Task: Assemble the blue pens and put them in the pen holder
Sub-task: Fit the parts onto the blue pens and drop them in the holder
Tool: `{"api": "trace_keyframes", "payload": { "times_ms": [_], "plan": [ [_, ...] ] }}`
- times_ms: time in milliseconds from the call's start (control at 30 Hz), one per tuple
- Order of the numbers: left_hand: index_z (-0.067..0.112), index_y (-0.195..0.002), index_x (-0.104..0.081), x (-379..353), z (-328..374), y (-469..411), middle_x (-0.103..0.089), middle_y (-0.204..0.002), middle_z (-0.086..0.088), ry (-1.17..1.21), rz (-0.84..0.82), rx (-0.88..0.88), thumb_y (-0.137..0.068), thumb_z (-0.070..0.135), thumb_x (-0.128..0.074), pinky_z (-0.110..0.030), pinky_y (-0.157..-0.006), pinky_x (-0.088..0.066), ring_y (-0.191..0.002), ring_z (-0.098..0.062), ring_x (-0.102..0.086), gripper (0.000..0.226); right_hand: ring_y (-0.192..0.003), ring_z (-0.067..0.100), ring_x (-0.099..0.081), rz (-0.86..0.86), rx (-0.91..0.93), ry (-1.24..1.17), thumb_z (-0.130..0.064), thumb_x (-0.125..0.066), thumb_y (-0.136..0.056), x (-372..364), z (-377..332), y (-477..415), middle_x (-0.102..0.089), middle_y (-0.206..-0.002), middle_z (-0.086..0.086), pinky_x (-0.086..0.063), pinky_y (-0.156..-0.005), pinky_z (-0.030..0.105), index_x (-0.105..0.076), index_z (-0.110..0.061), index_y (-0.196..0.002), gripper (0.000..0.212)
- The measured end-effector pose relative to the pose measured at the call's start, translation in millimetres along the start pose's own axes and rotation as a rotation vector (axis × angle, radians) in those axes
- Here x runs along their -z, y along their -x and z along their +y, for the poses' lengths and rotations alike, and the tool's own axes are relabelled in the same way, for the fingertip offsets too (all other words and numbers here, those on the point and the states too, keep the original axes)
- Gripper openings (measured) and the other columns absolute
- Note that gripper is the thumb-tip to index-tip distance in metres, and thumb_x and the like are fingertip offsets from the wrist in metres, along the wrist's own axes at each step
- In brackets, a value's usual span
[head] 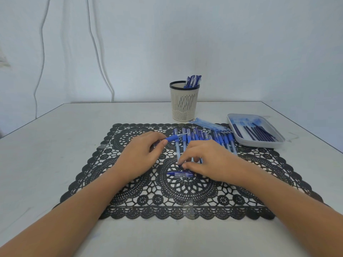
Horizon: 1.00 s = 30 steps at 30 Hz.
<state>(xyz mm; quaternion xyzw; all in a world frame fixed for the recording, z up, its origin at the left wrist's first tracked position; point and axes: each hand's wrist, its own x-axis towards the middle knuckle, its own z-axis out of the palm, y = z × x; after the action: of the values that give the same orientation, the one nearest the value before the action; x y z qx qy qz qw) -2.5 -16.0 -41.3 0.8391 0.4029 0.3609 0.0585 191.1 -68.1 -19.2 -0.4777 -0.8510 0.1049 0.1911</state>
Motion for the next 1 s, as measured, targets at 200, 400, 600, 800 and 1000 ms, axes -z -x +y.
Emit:
{"api": "trace_keyframes", "payload": {
  "times_ms": [200, 400, 600, 800, 1000],
  "plan": [
    [0.017, -0.103, -0.063, 1.3, 2.2, -0.7, -0.059, -0.078, 0.010, 0.004, -0.016, -0.003, -0.094, 0.023, -0.051, -0.021, -0.065, -0.042, -0.072, -0.005, -0.052, 0.017, -0.073, -0.006, -0.056, 0.335, -0.233, -0.333, -0.017, -0.061, -0.087, 8.3, 9.3, -2.6, -0.065, -0.083, -0.012, -0.042, -0.066, 0.001, -0.065, -0.027, -0.089, 0.011],
    [0.018, -0.104, -0.063, 0.9, 3.0, 0.3, -0.057, -0.078, 0.015, 0.010, -0.032, -0.019, -0.093, 0.025, -0.050, -0.018, -0.066, -0.041, -0.073, -0.004, -0.052, 0.018, -0.067, -0.004, -0.056, 0.474, -0.287, -0.477, -0.016, -0.063, -0.086, 9.8, 13.4, -4.0, -0.066, -0.081, -0.007, -0.043, -0.064, 0.002, -0.065, -0.028, -0.085, 0.013],
    [0.017, -0.104, -0.063, -0.9, 2.3, -0.2, -0.056, -0.077, 0.017, 0.017, -0.041, -0.049, -0.091, 0.034, -0.046, -0.016, -0.063, -0.040, -0.072, -0.004, -0.053, 0.027, -0.062, -0.010, -0.054, 0.427, -0.271, -0.488, -0.015, -0.064, -0.086, 8.3, 14.4, -5.6, -0.065, -0.077, -0.011, -0.040, -0.060, 0.002, -0.068, -0.026, -0.087, 0.012],
    [0.018, -0.105, -0.064, -2.8, 3.6, 0.3, -0.055, -0.078, 0.017, 0.026, -0.038, -0.090, -0.088, 0.046, -0.040, -0.017, -0.062, -0.040, -0.071, -0.004, -0.052, 0.040, -0.063, -0.008, -0.056, 0.364, -0.230, -0.510, -0.014, -0.065, -0.084, 8.6, 11.0, -4.8, -0.066, -0.075, -0.012, -0.042, -0.060, 0.004, -0.067, -0.030, -0.084, 0.015],
    [0.020, -0.105, -0.064, -3.8, 2.8, 0.5, -0.053, -0.078, 0.022, 0.008, -0.046, -0.130, -0.088, 0.050, -0.035, -0.018, -0.061, -0.040, -0.071, -0.003, -0.052, 0.045, -0.066, 0.003, -0.056, 0.293, -0.222, -0.440, -0.016, -0.063, -0.086, 11.0, 10.4, -3.4, -0.063, -0.075, -0.007, -0.044, -0.060, 0.006, -0.062, -0.027, -0.082, 0.012]
  ]
}}
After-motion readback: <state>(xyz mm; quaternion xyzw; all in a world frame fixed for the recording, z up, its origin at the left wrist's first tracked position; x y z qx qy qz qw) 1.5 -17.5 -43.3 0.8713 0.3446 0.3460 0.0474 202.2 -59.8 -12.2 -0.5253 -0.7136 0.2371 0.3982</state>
